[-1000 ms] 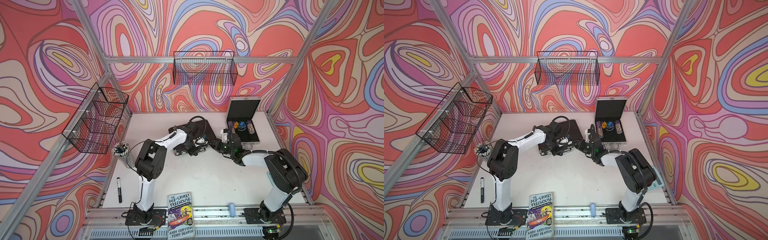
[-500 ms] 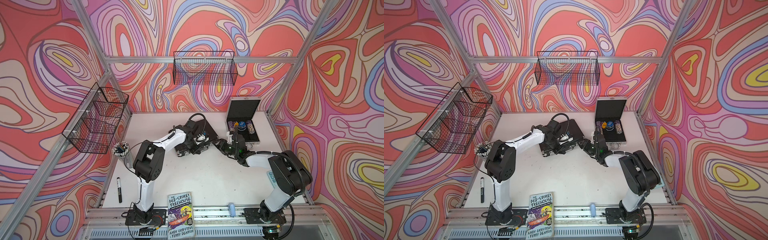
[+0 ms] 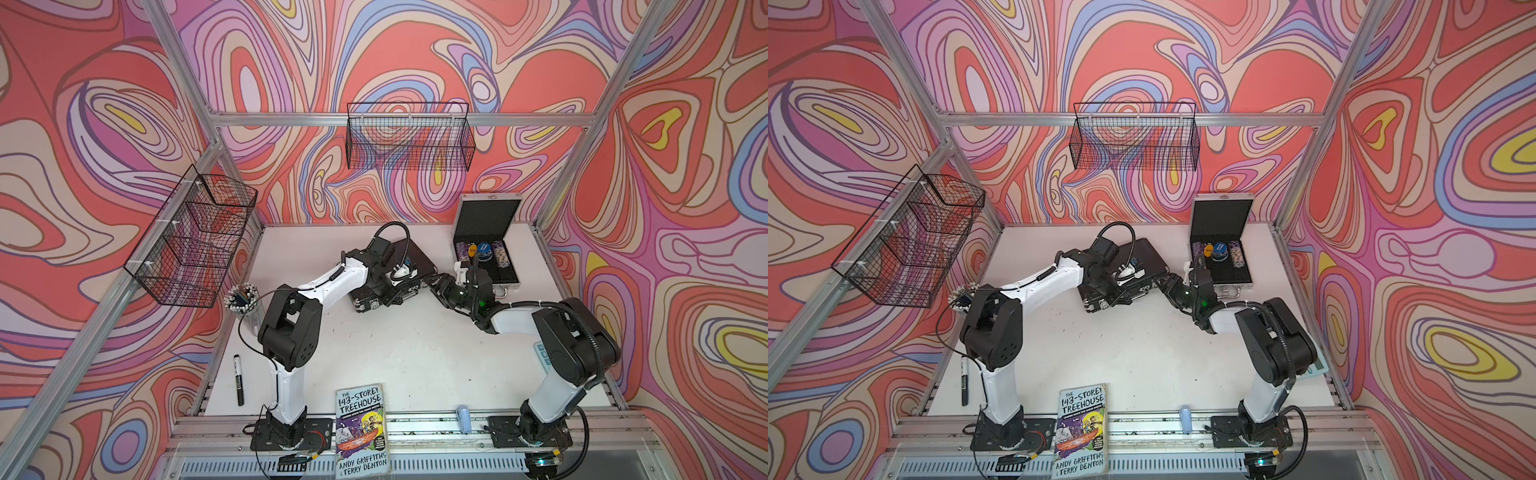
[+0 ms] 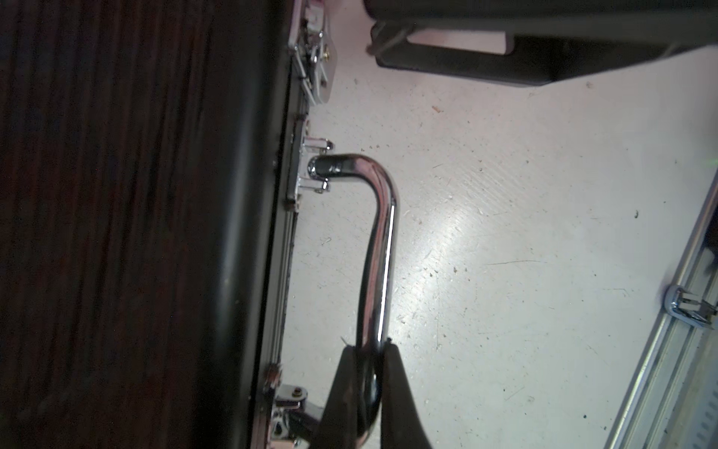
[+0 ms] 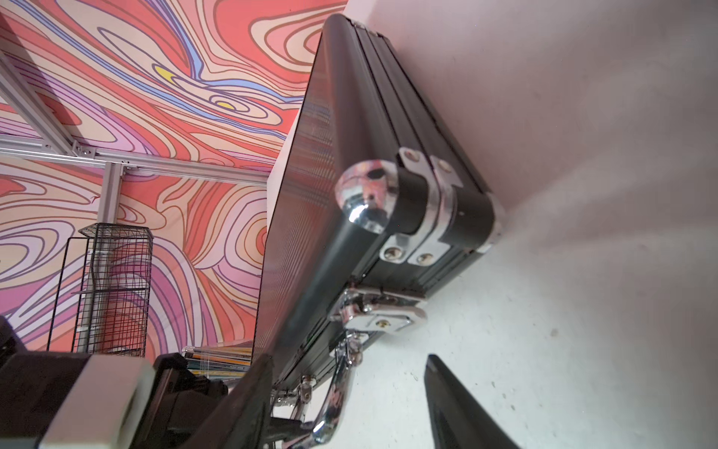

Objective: Open the poker set cases
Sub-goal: Pick up the poker set case from the center of the board.

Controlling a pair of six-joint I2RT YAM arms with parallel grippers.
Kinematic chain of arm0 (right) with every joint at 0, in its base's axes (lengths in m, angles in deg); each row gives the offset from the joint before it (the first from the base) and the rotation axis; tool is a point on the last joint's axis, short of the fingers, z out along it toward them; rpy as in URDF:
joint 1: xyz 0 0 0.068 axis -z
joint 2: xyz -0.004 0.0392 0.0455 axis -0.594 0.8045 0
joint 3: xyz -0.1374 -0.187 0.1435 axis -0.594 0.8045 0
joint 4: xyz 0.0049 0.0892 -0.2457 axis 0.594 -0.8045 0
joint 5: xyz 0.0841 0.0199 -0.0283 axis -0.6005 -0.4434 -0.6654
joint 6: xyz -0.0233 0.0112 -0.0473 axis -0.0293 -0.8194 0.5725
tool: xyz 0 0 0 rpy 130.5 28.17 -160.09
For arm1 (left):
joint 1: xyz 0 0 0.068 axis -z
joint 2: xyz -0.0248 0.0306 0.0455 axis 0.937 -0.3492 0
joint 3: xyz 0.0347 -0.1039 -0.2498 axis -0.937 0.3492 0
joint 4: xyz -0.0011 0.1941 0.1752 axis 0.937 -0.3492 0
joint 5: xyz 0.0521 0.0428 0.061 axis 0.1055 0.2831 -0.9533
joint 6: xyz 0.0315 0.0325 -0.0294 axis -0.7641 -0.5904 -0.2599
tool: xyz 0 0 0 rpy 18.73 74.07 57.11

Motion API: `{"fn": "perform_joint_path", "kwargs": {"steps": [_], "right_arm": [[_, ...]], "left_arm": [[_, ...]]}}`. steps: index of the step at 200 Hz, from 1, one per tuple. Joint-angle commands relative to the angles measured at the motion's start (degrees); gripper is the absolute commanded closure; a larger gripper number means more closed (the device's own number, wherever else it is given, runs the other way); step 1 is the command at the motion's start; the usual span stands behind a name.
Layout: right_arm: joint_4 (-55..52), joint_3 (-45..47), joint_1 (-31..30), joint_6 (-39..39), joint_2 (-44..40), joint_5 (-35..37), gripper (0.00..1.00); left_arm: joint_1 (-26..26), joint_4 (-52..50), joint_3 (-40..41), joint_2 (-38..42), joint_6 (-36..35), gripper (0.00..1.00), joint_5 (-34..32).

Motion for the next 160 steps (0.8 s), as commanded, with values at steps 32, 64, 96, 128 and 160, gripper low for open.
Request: {"fn": "perform_joint_path", "kwargs": {"steps": [32, 64, 96, 128, 160], "right_arm": [[3.2, -0.5, 0.3, -1.6, 2.5, 0.5, 0.35], [4.6, -0.7, 0.3, -2.1, 4.4, 0.8, 0.35], [5.7, -0.5, 0.3, -2.2, 5.3, 1.2, 0.35], [9.1, -1.0, 0.3, -3.8, 6.1, 1.2, 0.35], [11.8, -2.0, 0.3, -5.1, 7.7, 0.4, 0.38]], "left_arm": [[-0.2, 0.4, -0.4, 5.2, 2.2, 1.00, 3.9], [-0.2, 0.4, -0.2, 5.6, 2.2, 1.00, 3.9], [-0.2, 0.6, -0.2, 5.9, 2.2, 1.00, 4.1], [-0.2, 0.5, -0.2, 5.7, 2.3, 1.00, 4.5], [-0.2, 0.4, -0.2, 5.4, 2.3, 1.00, 4.9]]}}
